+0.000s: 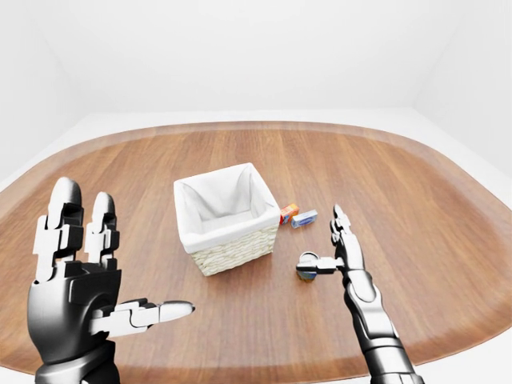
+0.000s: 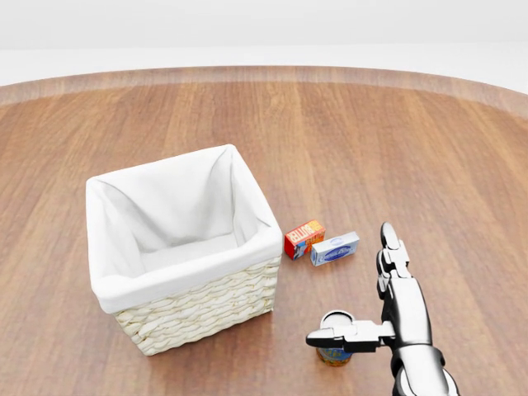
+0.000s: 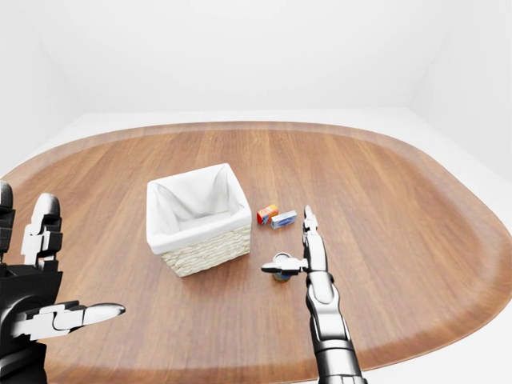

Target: Pick up the alphabet soup and put it in the basket.

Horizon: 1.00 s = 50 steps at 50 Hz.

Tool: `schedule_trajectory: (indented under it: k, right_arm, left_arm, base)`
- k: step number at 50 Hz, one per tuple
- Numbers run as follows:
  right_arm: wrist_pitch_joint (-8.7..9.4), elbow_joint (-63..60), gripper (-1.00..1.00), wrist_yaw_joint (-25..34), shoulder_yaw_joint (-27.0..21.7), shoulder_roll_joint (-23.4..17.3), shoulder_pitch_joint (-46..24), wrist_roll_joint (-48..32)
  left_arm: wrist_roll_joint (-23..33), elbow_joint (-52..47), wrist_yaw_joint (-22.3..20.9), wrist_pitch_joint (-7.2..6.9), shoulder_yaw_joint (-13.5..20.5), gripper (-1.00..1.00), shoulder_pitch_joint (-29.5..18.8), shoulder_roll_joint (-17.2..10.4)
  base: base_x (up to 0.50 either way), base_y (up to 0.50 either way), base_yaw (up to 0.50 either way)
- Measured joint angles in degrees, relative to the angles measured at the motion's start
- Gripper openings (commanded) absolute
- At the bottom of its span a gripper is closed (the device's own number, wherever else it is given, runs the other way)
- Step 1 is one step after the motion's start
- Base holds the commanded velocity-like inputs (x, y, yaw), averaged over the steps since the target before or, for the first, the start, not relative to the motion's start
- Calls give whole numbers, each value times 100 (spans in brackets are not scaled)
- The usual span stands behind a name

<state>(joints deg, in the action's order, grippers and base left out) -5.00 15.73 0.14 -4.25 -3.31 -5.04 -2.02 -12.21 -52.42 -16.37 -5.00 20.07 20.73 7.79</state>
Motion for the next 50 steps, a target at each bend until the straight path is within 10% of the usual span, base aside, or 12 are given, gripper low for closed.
schedule_trajectory:
  k: [50]
  right_arm:
    - [0, 3291, 100, -518, 104, -109, -1269, -416]
  left_arm:
    - [13, 30, 22, 0, -37, 100, 2, -14]
  base:
    - [0, 0, 0]
